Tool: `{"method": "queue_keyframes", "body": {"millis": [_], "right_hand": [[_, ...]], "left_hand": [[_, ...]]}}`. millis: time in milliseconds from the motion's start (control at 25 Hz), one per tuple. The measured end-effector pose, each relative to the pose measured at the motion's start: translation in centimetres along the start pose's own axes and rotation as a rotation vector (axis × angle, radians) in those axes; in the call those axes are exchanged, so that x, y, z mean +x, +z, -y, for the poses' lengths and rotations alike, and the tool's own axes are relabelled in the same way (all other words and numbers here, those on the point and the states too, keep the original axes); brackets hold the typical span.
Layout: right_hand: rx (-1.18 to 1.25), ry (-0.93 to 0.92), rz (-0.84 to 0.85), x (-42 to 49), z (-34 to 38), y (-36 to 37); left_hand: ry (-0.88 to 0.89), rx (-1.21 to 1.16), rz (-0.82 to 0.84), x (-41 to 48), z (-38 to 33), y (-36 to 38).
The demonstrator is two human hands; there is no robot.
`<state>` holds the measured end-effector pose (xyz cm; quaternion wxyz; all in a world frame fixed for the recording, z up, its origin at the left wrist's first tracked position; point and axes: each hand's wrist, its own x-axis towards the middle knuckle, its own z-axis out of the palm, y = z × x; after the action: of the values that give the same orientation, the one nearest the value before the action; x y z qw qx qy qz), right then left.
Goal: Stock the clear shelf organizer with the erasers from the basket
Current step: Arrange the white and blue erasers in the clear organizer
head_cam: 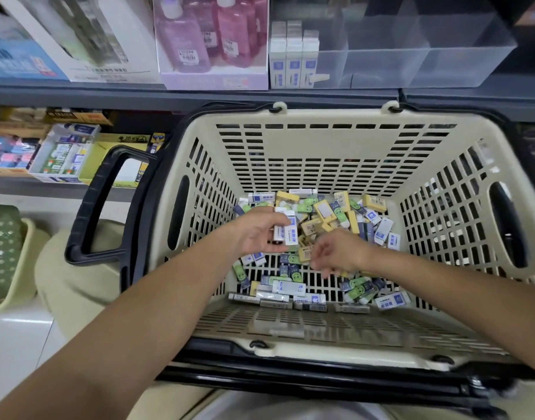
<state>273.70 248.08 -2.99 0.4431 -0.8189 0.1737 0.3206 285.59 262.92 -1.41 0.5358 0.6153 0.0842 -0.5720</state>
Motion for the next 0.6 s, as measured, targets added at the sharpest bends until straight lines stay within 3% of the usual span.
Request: {"method": "queue_keyframes", "body": {"millis": [120,200,360,600], "right_hand": [[-0.349,0.014,0.165,-0.3,-1.4,1.7],[-0.420,-0.009,0.161,-0.2,-1.4,2.6],[-0.290,-0.069,0.048,0.5,-0.3,4.1],[-0.183,-0.001,0.102,0.9,0.7,3.1]], "left_hand": [[-0.016,-0.011,-0.018,0.1,-0.2,-0.4],[-0.029,0.017,-0.008,0.2,-0.1,-0.4],[-0.069,0.114,-0.002,0.3,0.3,-0.3],[-0.062,0.154,-0.064,0.4,0.4,-0.8]]}}
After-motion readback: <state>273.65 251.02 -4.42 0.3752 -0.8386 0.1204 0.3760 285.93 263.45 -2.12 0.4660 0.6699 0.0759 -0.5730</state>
